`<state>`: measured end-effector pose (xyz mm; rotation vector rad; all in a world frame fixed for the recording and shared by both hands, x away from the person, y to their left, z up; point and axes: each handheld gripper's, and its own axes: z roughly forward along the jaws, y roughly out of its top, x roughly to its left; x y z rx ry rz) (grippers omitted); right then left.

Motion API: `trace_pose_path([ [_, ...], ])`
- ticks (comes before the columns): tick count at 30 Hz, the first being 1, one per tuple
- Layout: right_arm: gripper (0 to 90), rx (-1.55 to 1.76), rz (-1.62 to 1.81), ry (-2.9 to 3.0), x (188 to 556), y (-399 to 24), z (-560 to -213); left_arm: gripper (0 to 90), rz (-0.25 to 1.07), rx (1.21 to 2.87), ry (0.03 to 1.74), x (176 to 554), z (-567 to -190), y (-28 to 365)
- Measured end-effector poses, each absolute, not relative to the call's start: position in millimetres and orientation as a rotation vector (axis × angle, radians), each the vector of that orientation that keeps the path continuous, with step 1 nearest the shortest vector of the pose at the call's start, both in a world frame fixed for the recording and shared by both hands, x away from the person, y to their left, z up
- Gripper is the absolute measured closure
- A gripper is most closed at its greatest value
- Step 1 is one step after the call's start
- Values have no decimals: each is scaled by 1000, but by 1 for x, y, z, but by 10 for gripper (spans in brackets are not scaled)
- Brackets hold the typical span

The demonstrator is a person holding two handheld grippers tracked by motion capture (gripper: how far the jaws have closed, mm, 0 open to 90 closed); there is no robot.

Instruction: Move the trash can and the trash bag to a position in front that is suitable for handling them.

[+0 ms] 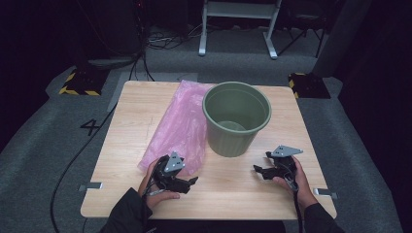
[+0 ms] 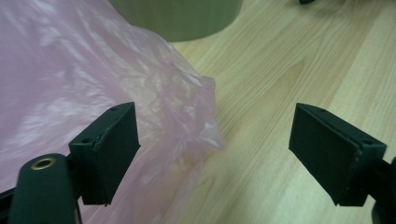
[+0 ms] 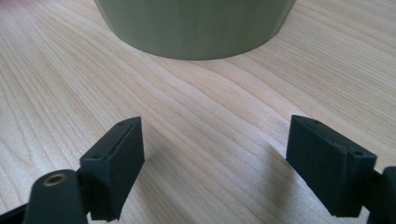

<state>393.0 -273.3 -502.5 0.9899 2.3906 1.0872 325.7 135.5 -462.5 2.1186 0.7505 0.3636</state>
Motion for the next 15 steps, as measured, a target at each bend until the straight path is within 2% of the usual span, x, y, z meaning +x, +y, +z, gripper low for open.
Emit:
trace_pose_path([
  [7,190,988,1089,2390,393,-273,-502,157,472,2084,766,311,-446,167],
  [15,190,989,1081,2392,393,-273,-503,158,556,2024,910,340,-448,216],
])
